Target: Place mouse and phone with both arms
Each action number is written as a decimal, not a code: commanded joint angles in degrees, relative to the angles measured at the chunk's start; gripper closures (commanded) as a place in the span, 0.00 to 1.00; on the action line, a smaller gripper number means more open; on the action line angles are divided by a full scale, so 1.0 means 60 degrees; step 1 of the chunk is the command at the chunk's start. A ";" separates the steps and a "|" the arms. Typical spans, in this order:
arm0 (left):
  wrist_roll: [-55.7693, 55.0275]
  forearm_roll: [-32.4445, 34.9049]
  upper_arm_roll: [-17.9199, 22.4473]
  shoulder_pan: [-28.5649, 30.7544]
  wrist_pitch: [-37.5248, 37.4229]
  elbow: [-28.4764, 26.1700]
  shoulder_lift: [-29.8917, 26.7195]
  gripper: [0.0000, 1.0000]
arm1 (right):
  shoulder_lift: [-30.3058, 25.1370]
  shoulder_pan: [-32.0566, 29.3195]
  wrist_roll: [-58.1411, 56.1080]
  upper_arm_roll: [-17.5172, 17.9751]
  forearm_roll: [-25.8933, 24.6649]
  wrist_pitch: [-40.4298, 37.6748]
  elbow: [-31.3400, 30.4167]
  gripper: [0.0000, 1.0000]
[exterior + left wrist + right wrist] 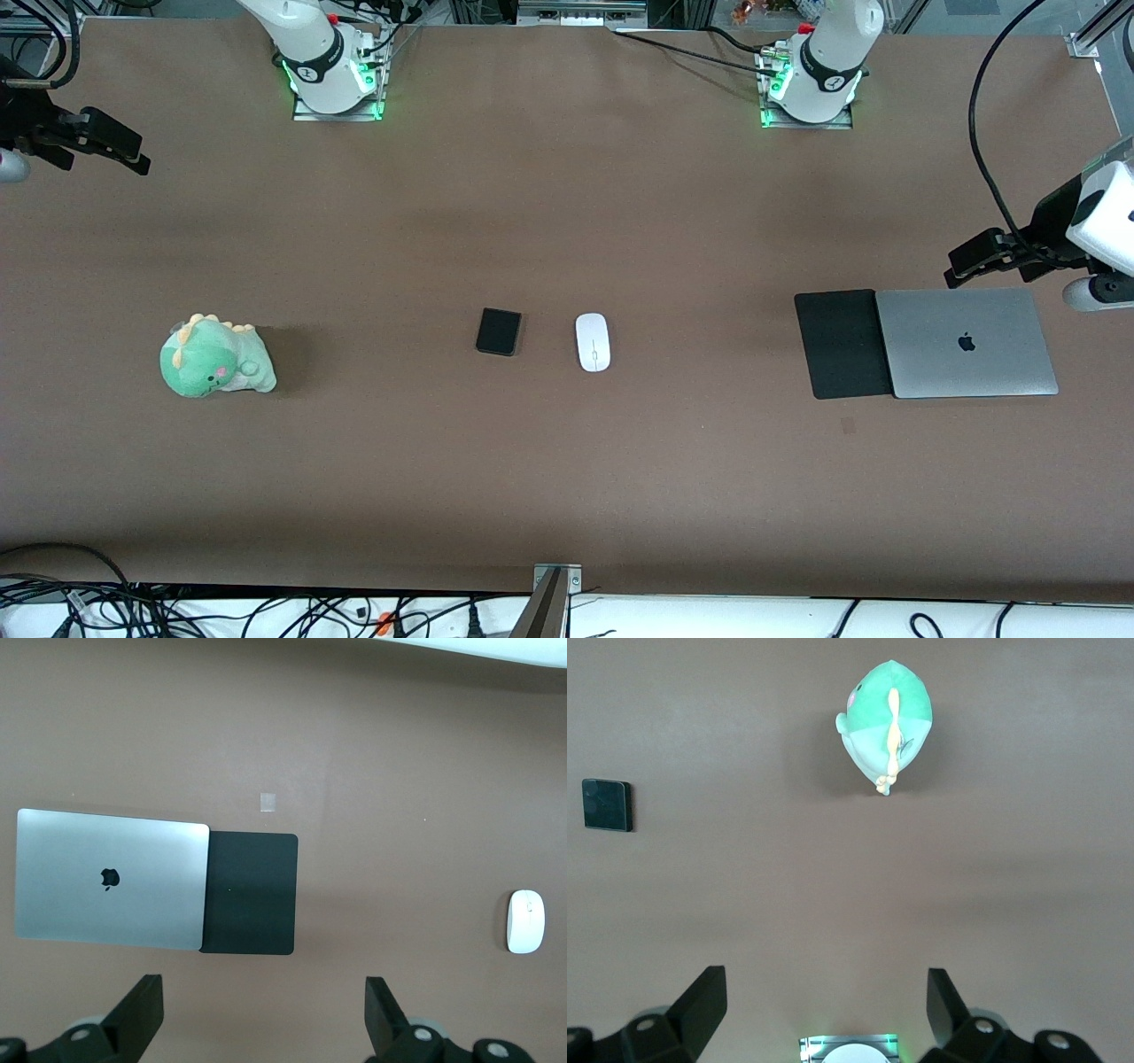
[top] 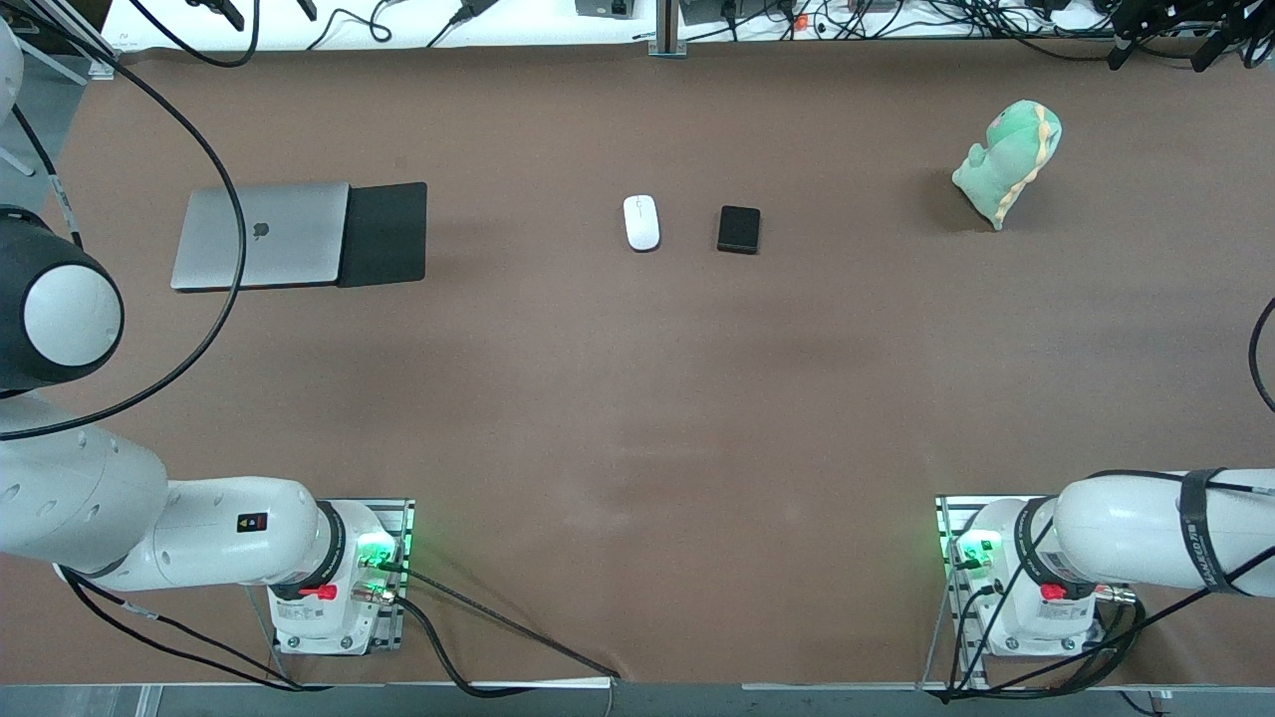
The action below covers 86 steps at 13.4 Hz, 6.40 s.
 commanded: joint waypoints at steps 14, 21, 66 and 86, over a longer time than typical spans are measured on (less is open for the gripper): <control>0.0037 -0.0204 -0.0078 -0.0046 -0.0192 0.0036 0.0016 0.00 | 0.0019 -0.0038 -0.0037 0.0016 0.0164 -0.0205 0.0194 0.00; -0.0066 -0.0219 -0.0122 -0.0163 -0.0089 0.0050 0.0162 0.00 | 0.0049 -0.0038 -0.0081 0.0016 0.0164 -0.0220 0.0311 0.00; -0.5939 0.0777 0.0127 -0.6564 0.6063 0.0812 0.7047 0.00 | 0.0210 -0.0024 0.0051 0.0294 0.0164 -0.0352 0.0194 0.00; -0.5970 0.0792 0.1138 -0.5893 0.4587 0.0666 0.5468 0.41 | 0.0663 0.0488 0.0299 0.0309 0.0968 -0.0206 0.0106 0.00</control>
